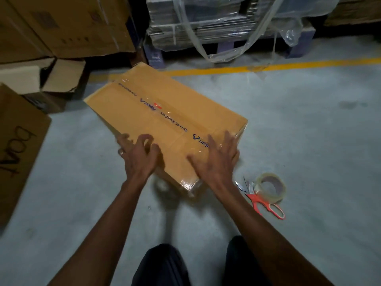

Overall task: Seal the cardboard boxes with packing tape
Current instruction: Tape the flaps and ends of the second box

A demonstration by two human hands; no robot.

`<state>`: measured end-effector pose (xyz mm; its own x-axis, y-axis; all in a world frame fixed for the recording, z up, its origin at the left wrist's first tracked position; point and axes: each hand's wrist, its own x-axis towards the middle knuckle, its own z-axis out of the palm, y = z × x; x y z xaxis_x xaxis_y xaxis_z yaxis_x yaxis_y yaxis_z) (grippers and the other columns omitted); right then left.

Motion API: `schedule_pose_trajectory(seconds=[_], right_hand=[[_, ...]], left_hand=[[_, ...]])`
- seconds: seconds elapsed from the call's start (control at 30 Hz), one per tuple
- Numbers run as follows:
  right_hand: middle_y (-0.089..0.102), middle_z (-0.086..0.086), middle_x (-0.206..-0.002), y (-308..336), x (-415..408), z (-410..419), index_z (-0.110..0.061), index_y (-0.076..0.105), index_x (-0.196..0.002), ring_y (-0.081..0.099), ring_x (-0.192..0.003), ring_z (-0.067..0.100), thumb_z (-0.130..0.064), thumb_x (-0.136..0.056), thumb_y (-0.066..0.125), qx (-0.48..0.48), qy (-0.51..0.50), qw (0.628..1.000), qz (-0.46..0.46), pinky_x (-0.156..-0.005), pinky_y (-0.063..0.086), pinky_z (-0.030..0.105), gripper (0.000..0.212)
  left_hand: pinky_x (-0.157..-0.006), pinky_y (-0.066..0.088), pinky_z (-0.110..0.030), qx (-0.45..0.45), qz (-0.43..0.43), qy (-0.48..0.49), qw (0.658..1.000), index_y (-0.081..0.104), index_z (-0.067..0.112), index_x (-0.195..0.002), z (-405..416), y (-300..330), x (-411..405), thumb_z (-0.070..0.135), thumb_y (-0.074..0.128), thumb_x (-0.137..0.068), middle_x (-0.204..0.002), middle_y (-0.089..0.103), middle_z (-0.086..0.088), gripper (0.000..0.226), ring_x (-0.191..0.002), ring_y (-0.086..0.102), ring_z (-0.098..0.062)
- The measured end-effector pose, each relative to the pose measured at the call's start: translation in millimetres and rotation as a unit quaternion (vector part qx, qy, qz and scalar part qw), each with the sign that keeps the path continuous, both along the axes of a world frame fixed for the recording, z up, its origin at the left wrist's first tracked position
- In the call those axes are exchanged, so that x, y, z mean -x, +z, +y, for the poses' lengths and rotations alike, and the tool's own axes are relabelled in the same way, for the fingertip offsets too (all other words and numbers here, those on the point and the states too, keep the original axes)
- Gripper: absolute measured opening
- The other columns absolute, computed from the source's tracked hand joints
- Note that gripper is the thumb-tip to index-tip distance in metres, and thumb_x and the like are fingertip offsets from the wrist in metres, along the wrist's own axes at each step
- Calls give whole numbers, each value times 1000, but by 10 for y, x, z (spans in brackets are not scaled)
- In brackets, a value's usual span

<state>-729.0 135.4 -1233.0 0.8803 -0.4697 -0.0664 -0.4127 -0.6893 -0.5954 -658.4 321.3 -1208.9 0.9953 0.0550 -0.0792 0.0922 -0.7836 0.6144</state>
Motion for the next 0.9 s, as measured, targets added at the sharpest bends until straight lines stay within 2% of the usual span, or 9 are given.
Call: schedule_pose_trajectory(seconds=[0.07,0.13,0.27,0.4,0.57,0.67,0.73,0.8,0.9], right_hand=[[-8,9,-170,7,79,322,-43,24,-156,-22,-152,42,-86,-64,66,61,119,989,57,-118,-10,68,110],[-19,6,-169,-10,90,483,-49,8,-157,-34,-146,47,-81,-60,75,95,189,972,104,-111,-11,79,122],[-11,-2,-171,-44,25,191,-54,11,-156,-28,-149,47,-63,-72,78,100,216,966,106,-112,2,80,108],[-2,-6,-171,-38,-135,-532,-58,16,-155,-18,-153,41,-57,-69,82,121,294,941,117,-115,11,77,108],[2,-17,-169,185,-349,-1344,-59,19,-153,-10,-156,21,-29,-76,86,137,361,913,133,-117,4,75,106],[14,-1,-168,169,-329,-1377,-49,30,-154,2,-156,30,-10,-76,80,173,261,945,99,-120,4,69,101],[25,11,-157,66,-197,-1154,-34,42,-148,18,-146,37,-8,-71,81,143,111,983,-23,-118,24,65,90],[32,11,-144,-8,-19,-748,-23,45,-139,30,-135,33,-11,-74,82,-17,-74,986,-149,-104,42,45,76],[27,10,-148,4,116,-68,-22,33,-140,33,-136,30,-27,-83,82,-271,-209,929,-139,-97,44,38,75]], left_hand=[[-121,15,-50,-48,8,-109,993,51,23,-149,234,-41,-220,60,25,-89,-164,24,-18,74,-151,18,-35],[-123,12,-59,-123,-11,-167,978,38,28,-158,385,-145,-296,61,11,-86,-167,22,-17,84,-154,10,-41],[-122,17,-62,-156,-71,-175,970,36,29,-159,359,-267,-112,58,22,-89,-166,30,-11,77,-154,18,-38],[-112,22,-60,-206,-94,-207,952,37,35,-156,155,-372,26,62,37,-85,-161,38,-5,75,-146,30,-34],[-95,26,-43,-157,-142,-229,950,64,37,-133,-158,-218,52,63,40,-87,-124,61,6,59,-117,46,-23],[-97,24,-43,-126,-149,-185,963,65,35,-130,-9,-97,-293,58,44,-90,-132,61,3,50,-125,46,-26],[-108,23,-55,-133,-103,-74,983,57,35,-141,306,-53,-619,58,53,-90,-157,41,-9,57,-142,33,-39],[-114,19,-67,-140,-11,19,990,41,37,-153,668,-13,-835,66,65,-85,-166,18,-18,78,-147,21,-50],[-113,20,-69,-146,66,52,986,26,36,-160,975,-38,-968,73,73,-75,-163,23,-22,104,-144,26,-55]])
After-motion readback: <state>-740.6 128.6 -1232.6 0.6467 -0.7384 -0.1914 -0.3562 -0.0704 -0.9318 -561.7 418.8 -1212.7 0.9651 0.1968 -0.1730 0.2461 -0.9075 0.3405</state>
